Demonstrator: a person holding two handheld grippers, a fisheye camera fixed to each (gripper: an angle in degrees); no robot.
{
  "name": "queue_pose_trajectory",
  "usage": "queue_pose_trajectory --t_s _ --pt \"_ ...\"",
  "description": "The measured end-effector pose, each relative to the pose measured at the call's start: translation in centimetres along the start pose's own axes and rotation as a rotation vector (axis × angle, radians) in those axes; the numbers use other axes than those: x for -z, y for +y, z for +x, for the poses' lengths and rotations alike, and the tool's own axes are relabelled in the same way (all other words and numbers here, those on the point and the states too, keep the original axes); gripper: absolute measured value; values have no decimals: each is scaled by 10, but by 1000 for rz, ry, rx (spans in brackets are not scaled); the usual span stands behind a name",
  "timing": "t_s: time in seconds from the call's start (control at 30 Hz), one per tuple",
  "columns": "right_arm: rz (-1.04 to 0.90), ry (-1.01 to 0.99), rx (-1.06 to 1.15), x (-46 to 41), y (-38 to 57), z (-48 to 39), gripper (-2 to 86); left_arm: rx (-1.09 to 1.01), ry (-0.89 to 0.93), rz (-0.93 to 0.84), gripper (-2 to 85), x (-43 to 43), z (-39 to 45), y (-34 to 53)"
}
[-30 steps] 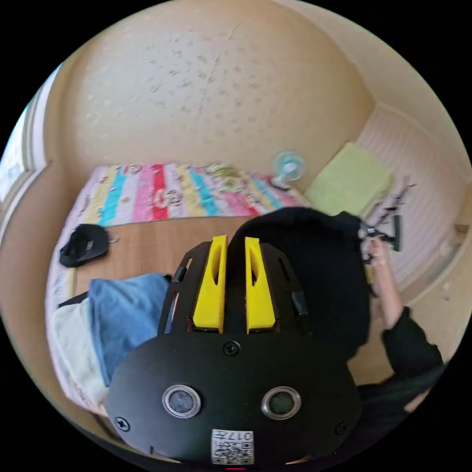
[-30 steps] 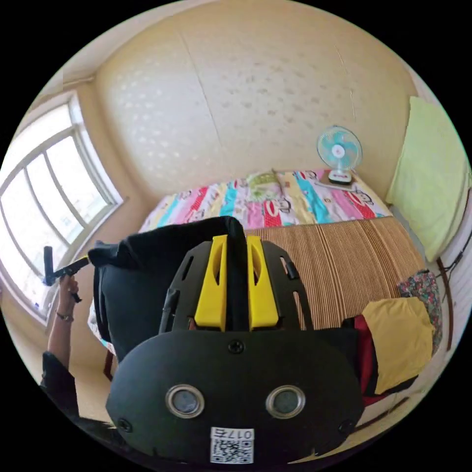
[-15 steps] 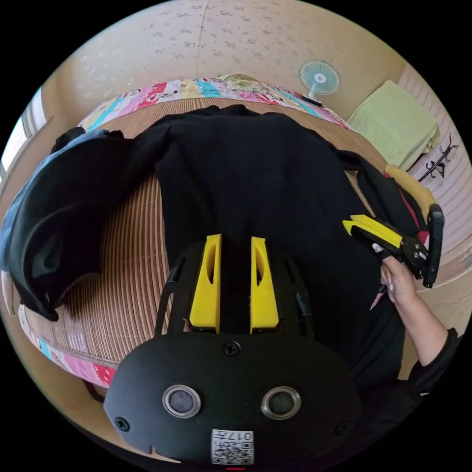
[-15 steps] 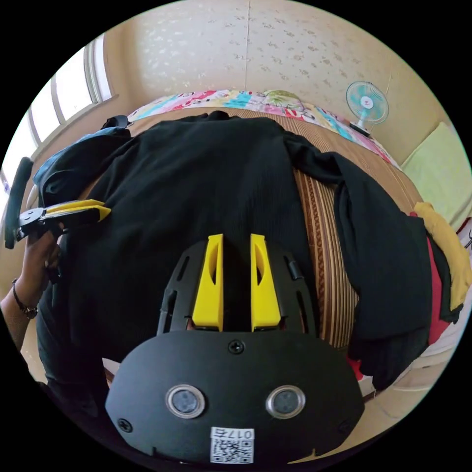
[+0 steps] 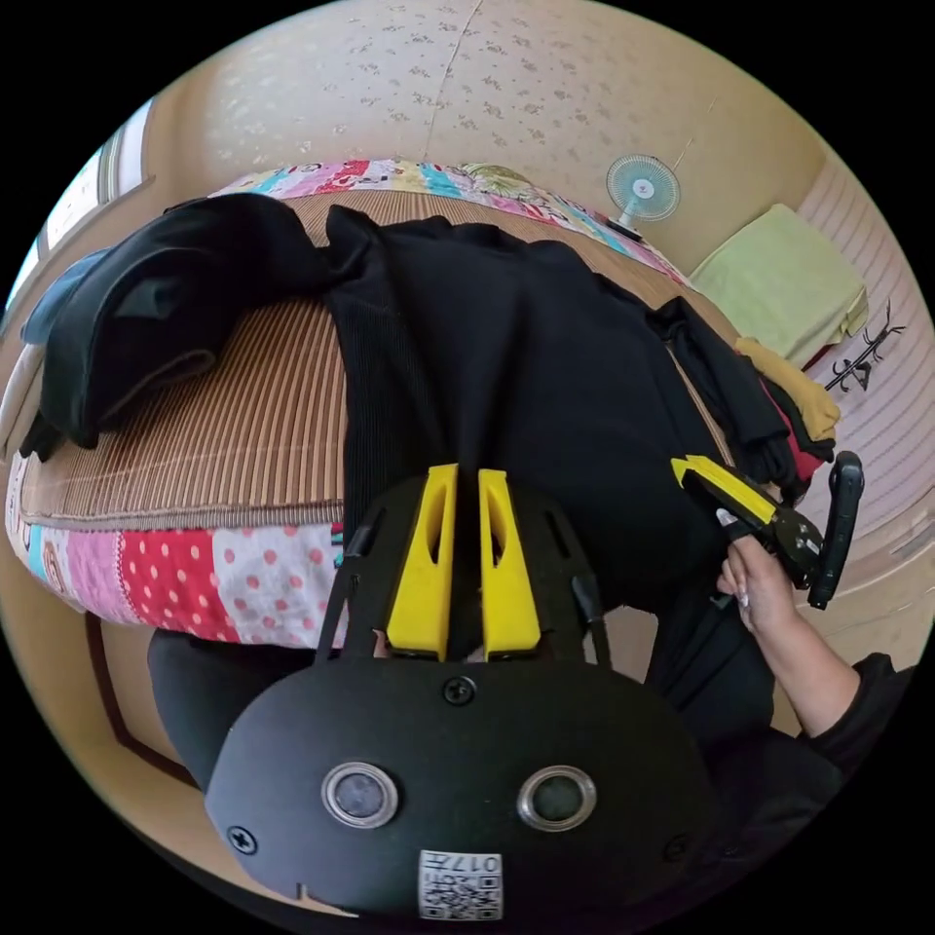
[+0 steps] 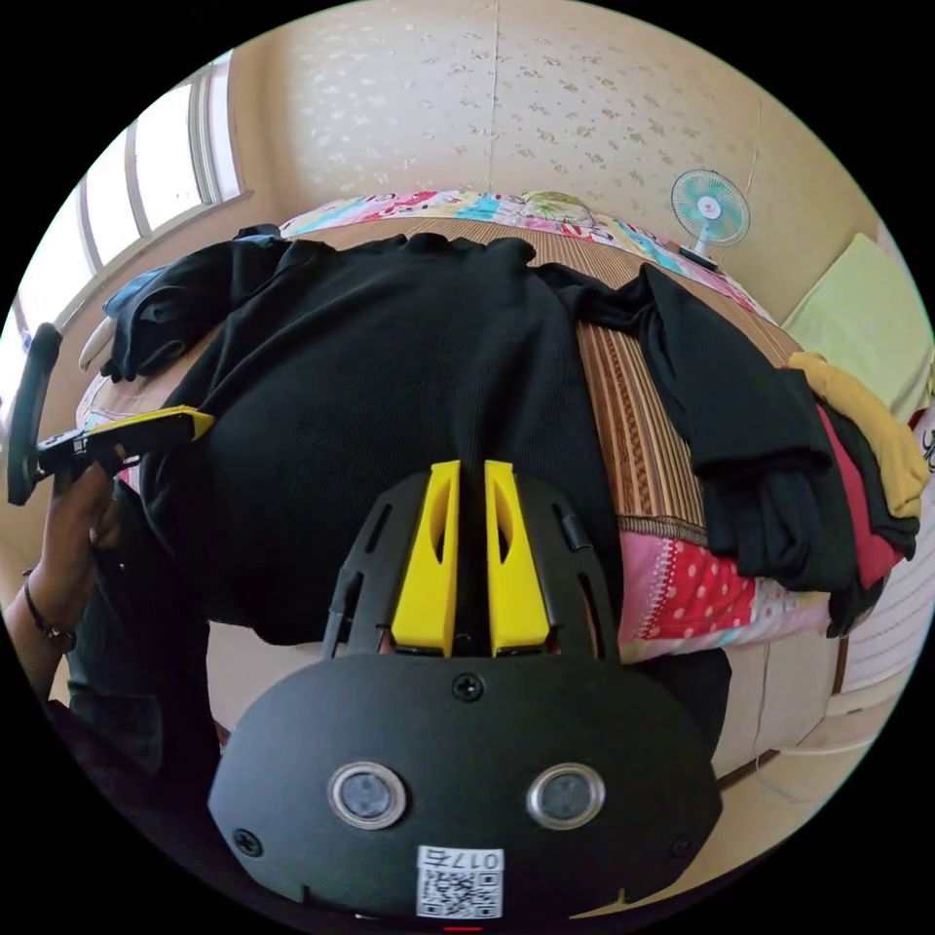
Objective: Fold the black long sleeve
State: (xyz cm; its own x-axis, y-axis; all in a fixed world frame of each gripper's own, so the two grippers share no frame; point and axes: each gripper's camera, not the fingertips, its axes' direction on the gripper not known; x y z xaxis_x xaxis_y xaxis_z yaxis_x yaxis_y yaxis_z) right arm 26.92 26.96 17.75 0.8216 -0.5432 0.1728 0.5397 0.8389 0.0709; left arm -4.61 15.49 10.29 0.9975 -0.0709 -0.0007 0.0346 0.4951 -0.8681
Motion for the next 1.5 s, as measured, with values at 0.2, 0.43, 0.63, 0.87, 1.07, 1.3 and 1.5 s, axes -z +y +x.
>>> queue_pose_trajectory --t_s 0.2,0.43,0.63,0.87,1.07,1.3,1.5 --pt "-264 -184 -144 1 -39 36 82 258 252 59 60 90 -105 -32" --pt "69 -203 -188 -1 -78 44 120 778 491 319 130 154 -298 -30" --pt "20 -56 -113 -59 -41 21 82 1148 809 575 155 136 -393 18" --pt "36 -63 -109 -56 -26 26 75 1257 915 822 54 135 -429 47" --pt "44 -106 -129 -50 -15 37 75 957 640 938 36 232 -396 2" --pt "46 -107 -145 -45 -8 43 75 229 490 851 36 274 -231 -166" --pt "53 -112 -147 -37 -5 45 75 -101 612 455 59 88 -65 -241"
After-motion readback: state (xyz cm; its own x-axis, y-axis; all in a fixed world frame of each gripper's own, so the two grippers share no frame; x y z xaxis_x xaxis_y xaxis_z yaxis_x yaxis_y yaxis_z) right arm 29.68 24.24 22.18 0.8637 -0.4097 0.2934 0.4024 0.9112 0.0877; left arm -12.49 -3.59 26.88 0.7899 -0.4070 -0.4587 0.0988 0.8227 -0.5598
